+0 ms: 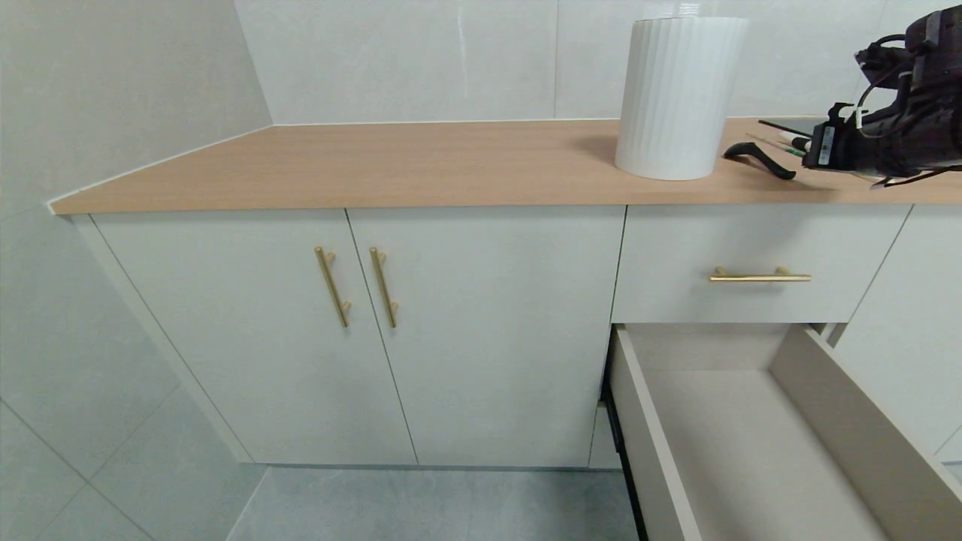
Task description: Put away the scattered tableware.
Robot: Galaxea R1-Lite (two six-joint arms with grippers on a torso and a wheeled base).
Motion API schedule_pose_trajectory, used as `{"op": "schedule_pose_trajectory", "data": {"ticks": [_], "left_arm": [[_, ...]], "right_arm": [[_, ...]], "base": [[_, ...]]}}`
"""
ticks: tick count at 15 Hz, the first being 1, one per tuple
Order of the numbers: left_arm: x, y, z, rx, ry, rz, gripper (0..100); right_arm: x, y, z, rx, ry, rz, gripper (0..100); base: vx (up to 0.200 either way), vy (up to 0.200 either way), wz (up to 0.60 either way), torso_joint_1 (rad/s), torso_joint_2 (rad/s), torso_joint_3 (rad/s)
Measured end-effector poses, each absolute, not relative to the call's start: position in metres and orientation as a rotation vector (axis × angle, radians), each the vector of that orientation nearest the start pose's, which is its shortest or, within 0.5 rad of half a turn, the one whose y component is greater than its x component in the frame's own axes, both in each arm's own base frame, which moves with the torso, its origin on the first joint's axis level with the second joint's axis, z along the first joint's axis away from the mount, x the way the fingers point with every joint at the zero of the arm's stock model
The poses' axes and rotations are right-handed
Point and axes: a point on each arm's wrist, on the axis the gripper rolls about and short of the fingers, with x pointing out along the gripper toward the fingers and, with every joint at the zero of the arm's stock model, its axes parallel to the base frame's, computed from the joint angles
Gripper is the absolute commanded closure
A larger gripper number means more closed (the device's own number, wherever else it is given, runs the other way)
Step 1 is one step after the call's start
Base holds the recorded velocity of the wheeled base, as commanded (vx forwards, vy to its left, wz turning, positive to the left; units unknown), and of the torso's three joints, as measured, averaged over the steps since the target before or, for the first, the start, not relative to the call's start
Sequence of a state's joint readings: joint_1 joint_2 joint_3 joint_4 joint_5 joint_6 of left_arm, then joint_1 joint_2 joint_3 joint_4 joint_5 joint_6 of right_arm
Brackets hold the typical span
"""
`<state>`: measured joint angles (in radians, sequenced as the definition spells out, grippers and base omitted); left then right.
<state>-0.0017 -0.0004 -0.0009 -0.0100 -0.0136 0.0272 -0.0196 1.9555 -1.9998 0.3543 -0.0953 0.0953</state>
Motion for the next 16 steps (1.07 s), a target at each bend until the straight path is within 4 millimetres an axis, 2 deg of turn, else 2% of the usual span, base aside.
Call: {"op": "schedule_pose_trajectory", "data": {"ticks": [3,6,7,11,13,16], "left_arm": [[-0.023,0.000,0.077,0.027,-0.012,-0.015,0],[-0.023,0.000,0.077,0.027,-0.012,-0.015,0],[-0.023,0.000,0.077,0.027,-0.011,-0.015,0],[-0.023,0.000,0.077,0.027,-0.011,-0.016,0],[-0.023,0.000,0.077,0.028,-0.011,-0.016,0],[-0.023,0.000,0.077,0.028,-0.012,-0.015,0]], "right_arm": [[0.362,-0.009,0.350,0.126,0.249,-0.127,100],[0.329,-0.008,0.377,0.181,0.179,-0.126,100],[0.319,-0.008,0.377,0.207,0.185,-0.128,100],[0.271,-0.007,0.348,0.270,0.286,-0.126,100],[0.237,-0.006,0.334,0.284,0.266,-0.095,100],[0.184,-0.002,0.327,0.296,0.195,0.010,100]], "base": [[0.000,0.000,0.00,0.000,0.00,0.000],[0.000,0.000,0.00,0.000,0.00,0.000],[0.000,0.000,0.00,0.000,0.00,0.000],[0.000,0.000,0.00,0.000,0.00,0.000],[0.000,0.000,0.00,0.000,0.00,0.000],[0.000,0.000,0.00,0.000,0.00,0.000]]}}
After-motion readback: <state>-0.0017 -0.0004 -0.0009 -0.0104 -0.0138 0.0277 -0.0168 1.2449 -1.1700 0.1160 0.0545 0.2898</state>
